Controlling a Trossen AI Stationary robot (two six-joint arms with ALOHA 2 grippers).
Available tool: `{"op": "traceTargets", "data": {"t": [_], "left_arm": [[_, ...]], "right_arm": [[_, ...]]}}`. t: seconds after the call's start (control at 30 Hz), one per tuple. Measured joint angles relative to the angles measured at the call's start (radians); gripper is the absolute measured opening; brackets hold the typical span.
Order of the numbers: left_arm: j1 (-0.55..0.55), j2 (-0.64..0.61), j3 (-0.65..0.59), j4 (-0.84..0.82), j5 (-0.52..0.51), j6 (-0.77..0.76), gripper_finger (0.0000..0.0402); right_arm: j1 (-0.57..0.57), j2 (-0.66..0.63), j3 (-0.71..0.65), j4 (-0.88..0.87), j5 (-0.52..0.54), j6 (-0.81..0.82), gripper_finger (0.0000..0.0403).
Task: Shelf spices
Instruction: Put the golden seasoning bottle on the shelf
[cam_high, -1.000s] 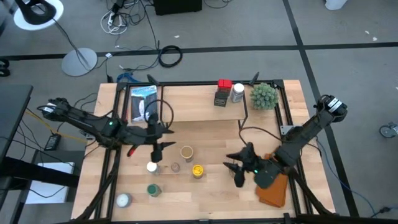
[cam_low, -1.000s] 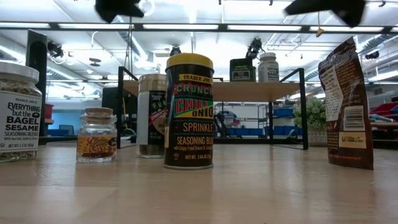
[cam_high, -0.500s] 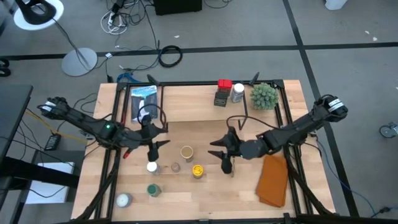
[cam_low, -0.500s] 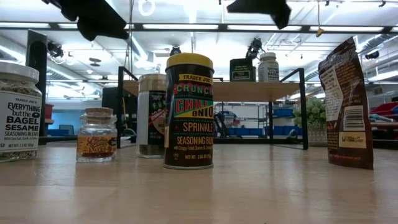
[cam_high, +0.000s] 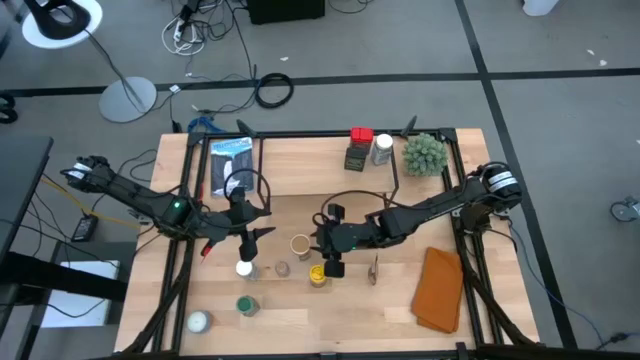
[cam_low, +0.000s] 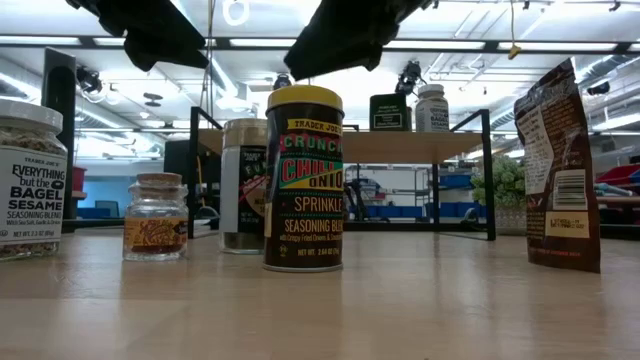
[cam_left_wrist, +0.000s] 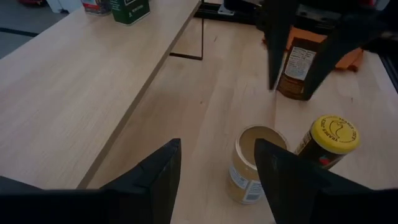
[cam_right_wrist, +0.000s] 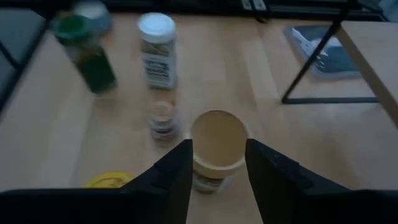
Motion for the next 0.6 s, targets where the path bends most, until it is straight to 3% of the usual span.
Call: {"op": "traceTargets", "data": {"t": [0.23, 0.43, 0.6], "left_arm": [[0.0, 0.0, 0.0, 0.01, 0.019, -0.007, 0.0209], [0.013, 0.033, 0.001, 0.01, 0.295, -0.06, 0.0209], [0.013, 0.096, 0.001, 0.074, 0.322, -0.029, 0.0209]], "right_arm": [[-0.014, 0.019, 0.07, -0.088, 0.015, -0.003, 0.0151], [-0.016, 0.013, 0.07, -0.102, 0.014, -0.003, 0.0181], [-0.016, 0.013, 0.07, -0.104, 0.014, -0.003, 0.0221]]}}
